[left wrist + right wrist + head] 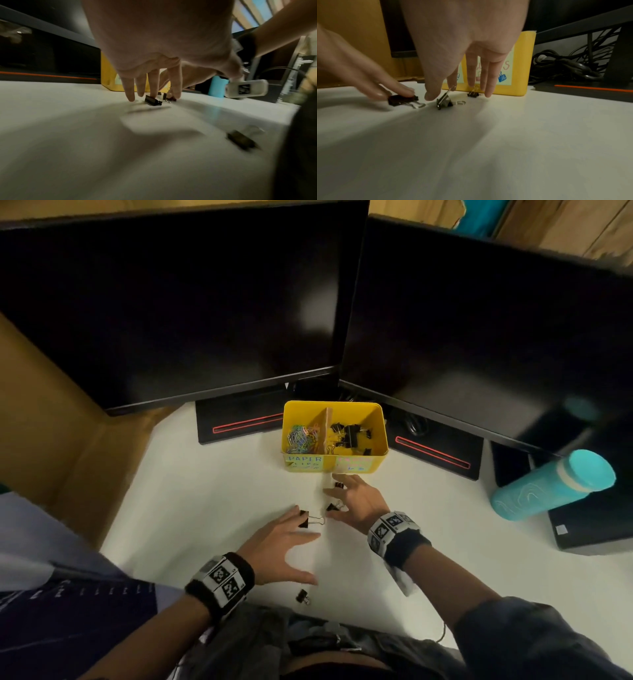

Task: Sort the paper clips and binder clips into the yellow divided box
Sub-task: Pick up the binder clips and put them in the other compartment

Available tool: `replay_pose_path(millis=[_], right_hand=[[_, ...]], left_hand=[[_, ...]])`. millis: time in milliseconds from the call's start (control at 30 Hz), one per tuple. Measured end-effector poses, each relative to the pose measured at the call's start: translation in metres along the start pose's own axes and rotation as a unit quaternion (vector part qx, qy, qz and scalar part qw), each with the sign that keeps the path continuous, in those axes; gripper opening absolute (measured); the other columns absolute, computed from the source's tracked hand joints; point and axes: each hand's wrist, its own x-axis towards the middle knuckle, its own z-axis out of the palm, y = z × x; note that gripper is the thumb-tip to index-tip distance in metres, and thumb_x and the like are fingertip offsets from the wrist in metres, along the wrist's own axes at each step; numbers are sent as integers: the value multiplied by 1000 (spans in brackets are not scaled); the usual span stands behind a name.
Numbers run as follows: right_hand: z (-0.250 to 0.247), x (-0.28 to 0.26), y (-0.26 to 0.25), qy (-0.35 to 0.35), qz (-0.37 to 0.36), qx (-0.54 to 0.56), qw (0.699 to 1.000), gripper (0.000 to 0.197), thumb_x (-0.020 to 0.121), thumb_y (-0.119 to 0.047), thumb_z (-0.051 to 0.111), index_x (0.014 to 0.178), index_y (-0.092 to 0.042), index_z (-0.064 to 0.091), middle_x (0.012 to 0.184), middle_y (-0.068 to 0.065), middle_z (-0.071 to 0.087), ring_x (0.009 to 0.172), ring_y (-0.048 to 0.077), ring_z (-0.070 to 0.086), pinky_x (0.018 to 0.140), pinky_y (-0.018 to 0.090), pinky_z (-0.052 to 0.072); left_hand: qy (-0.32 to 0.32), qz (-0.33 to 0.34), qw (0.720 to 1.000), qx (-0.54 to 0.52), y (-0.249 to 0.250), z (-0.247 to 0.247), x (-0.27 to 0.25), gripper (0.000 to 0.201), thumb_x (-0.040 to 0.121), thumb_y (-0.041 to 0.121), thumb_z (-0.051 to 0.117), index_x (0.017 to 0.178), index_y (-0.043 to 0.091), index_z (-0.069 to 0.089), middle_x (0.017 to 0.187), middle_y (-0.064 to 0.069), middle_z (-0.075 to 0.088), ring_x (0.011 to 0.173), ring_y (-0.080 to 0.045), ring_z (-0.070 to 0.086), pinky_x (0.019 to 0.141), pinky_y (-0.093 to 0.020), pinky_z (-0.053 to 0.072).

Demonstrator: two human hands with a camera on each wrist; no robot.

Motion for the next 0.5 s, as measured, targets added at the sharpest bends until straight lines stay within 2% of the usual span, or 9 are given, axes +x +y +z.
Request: replay_pose_path(millis=[67, 133, 233, 300, 400, 500], right_hand=[[5, -1, 2, 9, -2, 10, 1000, 37, 86, -40, 61, 119, -24, 61, 138, 6, 46, 118, 28, 44, 82, 42, 50], [9, -3, 4, 38, -12, 18, 999, 27, 87, -32, 61, 110, -21, 66, 129, 7, 53, 109, 29, 49, 75, 41, 52], [12, -6, 6, 65, -26, 36, 997, 20, 85, -22, 63, 103, -15, 69, 117, 10, 60, 101, 31, 53, 70, 41, 53], [13, -9, 8, 71, -32, 43, 996, 17, 82, -16, 66, 98, -10, 70, 110, 12, 63, 96, 33, 54, 68, 42, 52], [14, -16, 12, 85, -23, 71, 994, 12, 77, -10, 70, 88, -5, 70, 96, 14, 65, 86, 34, 55, 68, 38, 47], [14, -23, 16, 96, 14, 120, 988, 9, 72, -6, 71, 81, -7, 69, 85, 11, 64, 77, 31, 57, 68, 39, 49]], left_hand=[[-28, 37, 999, 27, -5, 8, -6, 100, 47, 88, 53, 135, 42, 38, 155, 4, 2, 141, -14, -14, 116, -37, 2], [-35, 82, 994, 60, -8, 16, -8, 94, 48, 85, 55, 131, 41, 44, 154, -2, 1, 141, -23, -12, 115, -42, 1], [-6, 139, 983, 118, -9, 25, -3, 69, 60, 75, 56, 117, 37, 60, 152, -12, 24, 140, -36, 13, 109, -54, 19], [18, 145, 985, 97, -9, 30, 0, 48, 69, 62, 57, 105, 32, 69, 146, -11, 37, 137, -37, 21, 105, -57, 25], [73, 166, 982, 53, -11, 37, 3, 33, 78, 51, 53, 91, 28, 73, 135, -9, 52, 133, -35, 31, 103, -54, 30], [132, 177, 975, 1, -10, 43, 8, 23, 80, 36, 63, 87, 17, 74, 121, -12, 61, 122, -28, 48, 96, -44, 47]])
